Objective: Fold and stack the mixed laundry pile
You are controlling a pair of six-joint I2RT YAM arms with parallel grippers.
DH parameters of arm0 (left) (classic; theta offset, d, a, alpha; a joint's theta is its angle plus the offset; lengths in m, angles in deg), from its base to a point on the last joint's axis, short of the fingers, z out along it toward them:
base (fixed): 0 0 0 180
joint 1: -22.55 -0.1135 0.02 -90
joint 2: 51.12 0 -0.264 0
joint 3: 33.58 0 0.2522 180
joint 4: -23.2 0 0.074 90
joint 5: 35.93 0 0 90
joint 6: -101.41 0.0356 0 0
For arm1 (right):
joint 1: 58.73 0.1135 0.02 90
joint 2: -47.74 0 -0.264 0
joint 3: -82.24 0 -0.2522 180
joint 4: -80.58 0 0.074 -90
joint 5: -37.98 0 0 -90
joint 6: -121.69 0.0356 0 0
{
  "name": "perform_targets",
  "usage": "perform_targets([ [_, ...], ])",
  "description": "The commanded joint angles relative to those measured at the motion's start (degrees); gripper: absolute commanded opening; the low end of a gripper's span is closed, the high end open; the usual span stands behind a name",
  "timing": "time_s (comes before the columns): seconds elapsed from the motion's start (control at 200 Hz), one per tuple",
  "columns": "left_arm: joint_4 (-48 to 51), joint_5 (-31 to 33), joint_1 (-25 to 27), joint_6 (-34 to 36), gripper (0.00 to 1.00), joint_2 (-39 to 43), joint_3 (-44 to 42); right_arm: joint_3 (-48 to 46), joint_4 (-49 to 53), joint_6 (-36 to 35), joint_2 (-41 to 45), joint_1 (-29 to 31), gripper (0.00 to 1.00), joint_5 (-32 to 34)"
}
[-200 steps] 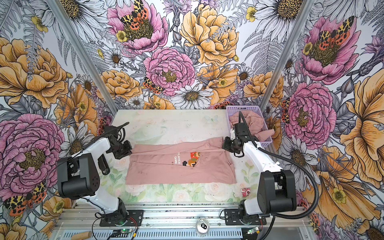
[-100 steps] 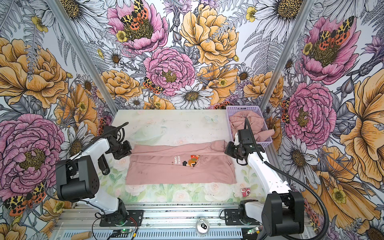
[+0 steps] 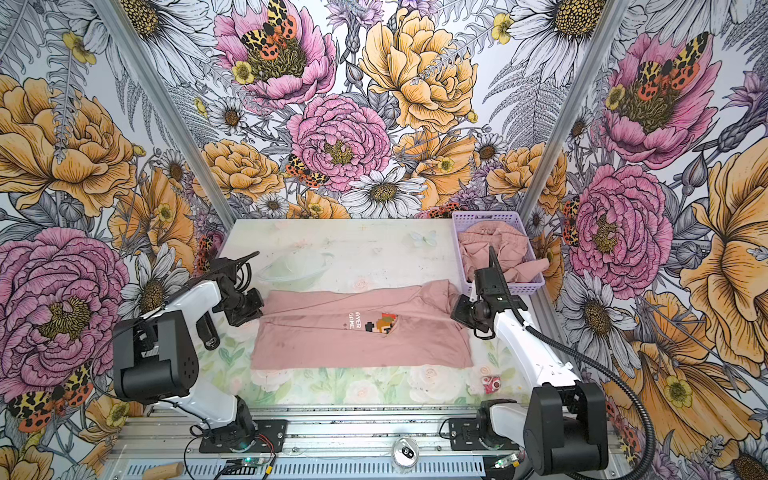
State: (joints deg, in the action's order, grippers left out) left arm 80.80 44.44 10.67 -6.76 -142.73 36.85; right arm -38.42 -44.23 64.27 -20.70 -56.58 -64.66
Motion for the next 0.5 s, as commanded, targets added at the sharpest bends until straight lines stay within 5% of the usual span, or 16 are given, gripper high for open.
perform_targets([
  [0.0, 0.0, 2.7, -0.9, 0.0, 0.00, -0.5, -0.6, -1.1, 0.8, 1.6, 2.1, -0.7, 0.00, 2.4],
  [0.495, -0.2, 1.4, -1.1, 0.7, 0.00, -3.8, -1.0, -2.8, 1.4, 2.3, 1.4, -2.2, 0.00, 3.9],
])
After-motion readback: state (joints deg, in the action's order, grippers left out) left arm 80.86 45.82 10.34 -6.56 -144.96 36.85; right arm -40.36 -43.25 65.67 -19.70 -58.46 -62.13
